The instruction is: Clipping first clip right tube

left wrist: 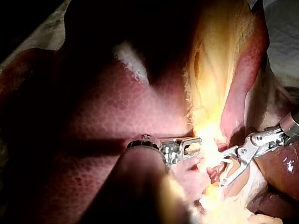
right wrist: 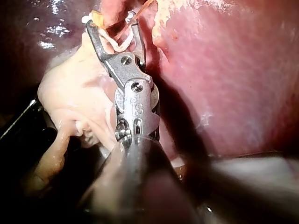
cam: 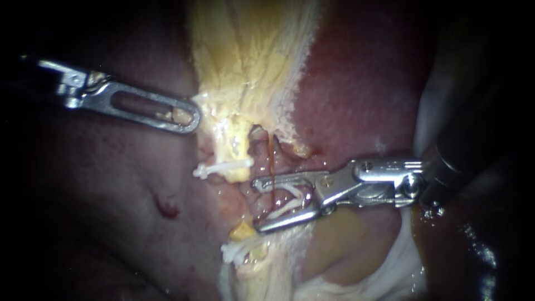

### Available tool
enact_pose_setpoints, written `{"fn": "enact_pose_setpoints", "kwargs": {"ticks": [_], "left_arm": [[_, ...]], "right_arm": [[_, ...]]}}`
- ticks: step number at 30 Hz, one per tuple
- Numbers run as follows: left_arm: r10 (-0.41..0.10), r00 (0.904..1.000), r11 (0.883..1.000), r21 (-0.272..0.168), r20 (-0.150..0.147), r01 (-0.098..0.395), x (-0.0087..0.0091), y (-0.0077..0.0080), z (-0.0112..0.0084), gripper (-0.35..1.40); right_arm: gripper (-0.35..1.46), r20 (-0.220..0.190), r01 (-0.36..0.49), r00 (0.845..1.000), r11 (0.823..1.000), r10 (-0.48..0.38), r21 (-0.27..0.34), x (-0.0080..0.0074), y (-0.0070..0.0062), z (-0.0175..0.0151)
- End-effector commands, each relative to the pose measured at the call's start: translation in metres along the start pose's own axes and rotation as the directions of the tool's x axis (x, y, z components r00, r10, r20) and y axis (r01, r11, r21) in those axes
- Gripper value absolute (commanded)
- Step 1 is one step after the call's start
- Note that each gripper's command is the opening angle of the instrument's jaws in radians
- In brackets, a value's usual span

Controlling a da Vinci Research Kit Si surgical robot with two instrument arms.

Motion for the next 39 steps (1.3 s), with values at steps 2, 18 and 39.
{"fn": "enact_pose_setpoints", "kwargs": {"ticks": [2, 18, 39], "left_arm": [[0.000, 1.0000, 1.000, 0.001, 0.000, 0.000, 0.0000, 0.0000, 0.0000, -0.35], [0.000, 1.0000, 1.000, 0.001, 0.000, 0.000, -0.0001, 0.0002, 0.0001, -0.35], [0.000, 1.0000, 1.000, -0.001, 0.002, 0.000, -0.0001, 0.0006, 0.0001, -0.35]], "right_arm": [[0.49, -0.002, -0.004, 1.000, 1.000, 0.004, 0.001, 0.0000, 0.0000, 0.0000], [0.49, -0.020, -0.044, 0.999, 0.999, 0.044, 0.015, -0.0004, -0.0008, 0.0007], [0.49, -0.047, -0.046, 0.997, 0.989, 0.053, 0.141, 0.0021, -0.0048, 0.0010]]}}
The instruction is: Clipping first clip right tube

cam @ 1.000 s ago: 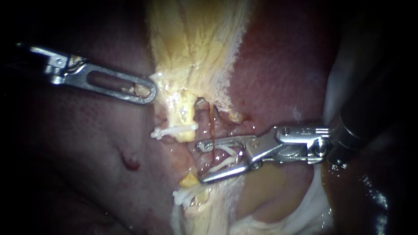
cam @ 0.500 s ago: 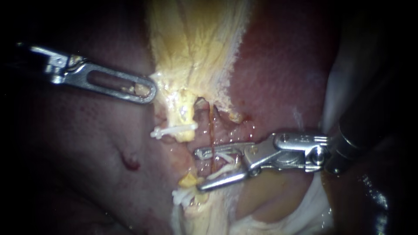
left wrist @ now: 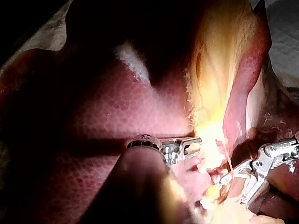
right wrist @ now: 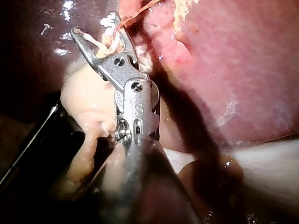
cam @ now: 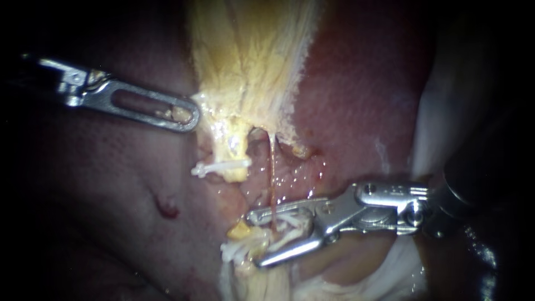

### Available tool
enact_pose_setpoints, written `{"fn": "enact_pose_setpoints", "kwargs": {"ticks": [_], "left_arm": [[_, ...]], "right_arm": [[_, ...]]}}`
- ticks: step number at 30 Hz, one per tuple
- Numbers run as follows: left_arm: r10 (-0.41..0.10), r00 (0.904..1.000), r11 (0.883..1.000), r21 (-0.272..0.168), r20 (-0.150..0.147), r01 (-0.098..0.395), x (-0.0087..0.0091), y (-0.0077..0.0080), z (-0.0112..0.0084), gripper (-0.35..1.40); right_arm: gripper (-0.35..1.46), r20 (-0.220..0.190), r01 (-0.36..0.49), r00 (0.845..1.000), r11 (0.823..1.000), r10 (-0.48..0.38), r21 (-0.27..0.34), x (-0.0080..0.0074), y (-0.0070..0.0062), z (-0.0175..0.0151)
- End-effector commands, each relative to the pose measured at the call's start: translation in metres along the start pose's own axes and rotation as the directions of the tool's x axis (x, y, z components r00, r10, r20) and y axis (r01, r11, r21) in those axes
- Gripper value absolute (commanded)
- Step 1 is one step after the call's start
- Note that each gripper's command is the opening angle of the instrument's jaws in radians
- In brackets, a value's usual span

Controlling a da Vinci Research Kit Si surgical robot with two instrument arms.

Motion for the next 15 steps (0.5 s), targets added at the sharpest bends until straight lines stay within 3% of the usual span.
{"fn": "enact_pose_setpoints", "kwargs": {"ticks": [1, 15], "left_arm": [[0.000, 1.0000, 1.000, -0.002, 0.001, 0.000, 0.0000, 0.0000, 0.0000, -0.35], [0.000, 1.0000, 1.000, -0.002, 0.001, 0.000, 0.0000, 0.0000, 0.0000, -0.35]], "right_arm": [[0.49, 0.001, 0.000, 1.000, 1.000, 0.000, -0.001, 0.0000, 0.0000, -0.0001], [0.47, 0.001, -0.006, 1.000, 1.000, 0.006, -0.001, -0.0001, 0.0002, -0.0003]]}}
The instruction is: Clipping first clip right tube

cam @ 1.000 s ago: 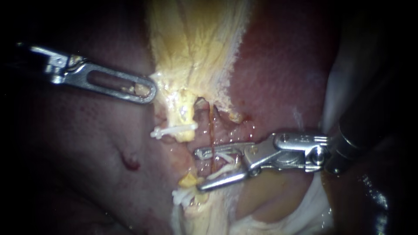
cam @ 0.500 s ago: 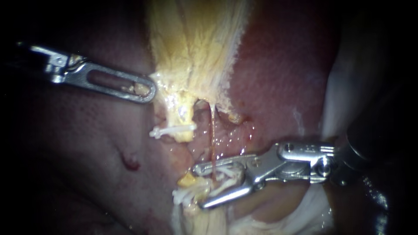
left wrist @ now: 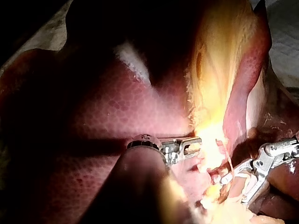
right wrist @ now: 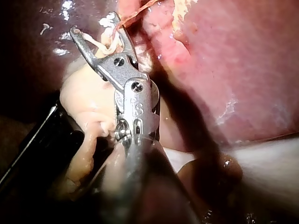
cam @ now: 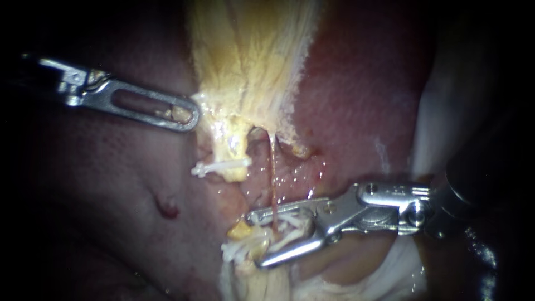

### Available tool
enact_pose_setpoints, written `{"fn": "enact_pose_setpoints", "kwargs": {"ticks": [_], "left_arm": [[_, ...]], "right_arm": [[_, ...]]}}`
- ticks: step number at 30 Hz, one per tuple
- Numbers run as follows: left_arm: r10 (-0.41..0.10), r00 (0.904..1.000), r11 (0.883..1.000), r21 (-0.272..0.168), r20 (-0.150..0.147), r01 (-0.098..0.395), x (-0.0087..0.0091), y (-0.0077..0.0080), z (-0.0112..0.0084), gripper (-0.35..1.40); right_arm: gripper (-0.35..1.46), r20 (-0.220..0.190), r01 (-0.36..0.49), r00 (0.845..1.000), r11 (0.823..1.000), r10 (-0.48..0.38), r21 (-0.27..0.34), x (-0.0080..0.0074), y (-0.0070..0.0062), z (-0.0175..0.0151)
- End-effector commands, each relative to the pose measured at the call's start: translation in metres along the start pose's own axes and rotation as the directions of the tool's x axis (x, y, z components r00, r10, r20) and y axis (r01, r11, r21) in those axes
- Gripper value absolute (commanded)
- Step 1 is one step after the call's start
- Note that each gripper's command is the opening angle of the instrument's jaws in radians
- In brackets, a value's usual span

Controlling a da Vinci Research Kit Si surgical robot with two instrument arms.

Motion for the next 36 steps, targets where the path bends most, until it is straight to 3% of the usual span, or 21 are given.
{"fn": "enact_pose_setpoints", "kwargs": {"ticks": [1, 11, 26, 36], "left_arm": [[0.000, 1.0000, 1.000, 0.000, 0.000, 0.000, 0.0000, 0.0000, 0.0000, -0.35], [0.000, 1.0000, 1.000, 0.000, 0.000, 0.000, 0.0000, 0.0001, 0.0000, -0.35], [0.001, 1.0000, 1.000, -0.001, 0.000, -0.001, 0.0000, 0.0002, 0.0001, -0.35], [0.001, 1.0000, 1.000, -0.001, 0.000, -0.001, 0.0000, 0.0002, 0.0001, -0.35]], "right_arm": [[0.46, 0.000, -0.004, 1.000, 1.000, 0.004, 0.000, -0.0001, 0.0000, 0.0000], [0.31, 0.002, -0.038, 0.999, 0.999, 0.038, 0.003, -0.0005, 0.0005, -0.0009], [-0.33, 0.007, -0.077, 0.997, 0.997, 0.077, 0.013, -0.0008, 0.0006, -0.0013], [-0.35, 0.012, -0.104, 0.995, 0.994, 0.104, 0.017, -0.0022, 0.0008, -0.0009]]}}
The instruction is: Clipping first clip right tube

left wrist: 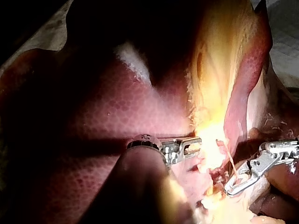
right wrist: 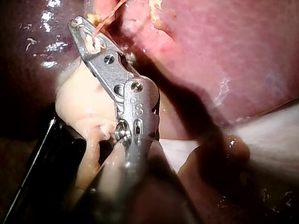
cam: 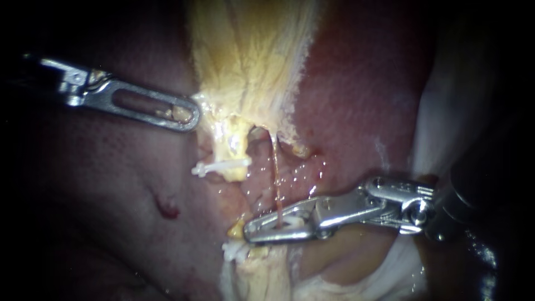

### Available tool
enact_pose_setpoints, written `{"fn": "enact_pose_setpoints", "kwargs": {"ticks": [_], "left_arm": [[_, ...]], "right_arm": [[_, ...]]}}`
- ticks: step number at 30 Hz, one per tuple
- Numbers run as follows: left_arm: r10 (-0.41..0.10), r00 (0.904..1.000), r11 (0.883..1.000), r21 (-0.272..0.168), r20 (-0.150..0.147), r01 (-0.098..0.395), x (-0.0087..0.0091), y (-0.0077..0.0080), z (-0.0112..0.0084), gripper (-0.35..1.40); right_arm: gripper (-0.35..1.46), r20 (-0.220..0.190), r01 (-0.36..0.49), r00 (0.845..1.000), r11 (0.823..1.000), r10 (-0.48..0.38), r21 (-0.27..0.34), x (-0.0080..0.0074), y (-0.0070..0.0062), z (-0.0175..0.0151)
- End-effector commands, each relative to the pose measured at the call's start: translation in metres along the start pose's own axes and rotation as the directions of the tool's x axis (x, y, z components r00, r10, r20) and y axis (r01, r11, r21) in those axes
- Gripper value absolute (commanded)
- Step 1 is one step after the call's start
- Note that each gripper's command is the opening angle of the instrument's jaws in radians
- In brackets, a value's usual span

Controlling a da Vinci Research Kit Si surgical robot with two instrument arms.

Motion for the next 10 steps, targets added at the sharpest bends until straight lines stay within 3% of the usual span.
{"fn": "enact_pose_setpoints", "kwargs": {"ticks": [1, 10], "left_arm": [[0.000, 1.0000, 1.000, 0.000, 0.000, 0.000, 0.0000, 0.0000, 0.0000, -0.35], [0.000, 1.0000, 1.000, 0.000, 0.000, 0.000, 0.0000, 0.0000, 0.0000, -0.35]], "right_arm": [[-0.35, 0.001, 0.002, 1.000, 1.000, -0.002, 0.001, -0.0002, 0.0001, 0.0000], [-0.35, 0.001, 0.002, 1.000, 1.000, -0.002, 0.002, 0.0000, 0.0001, -0.0001]]}}
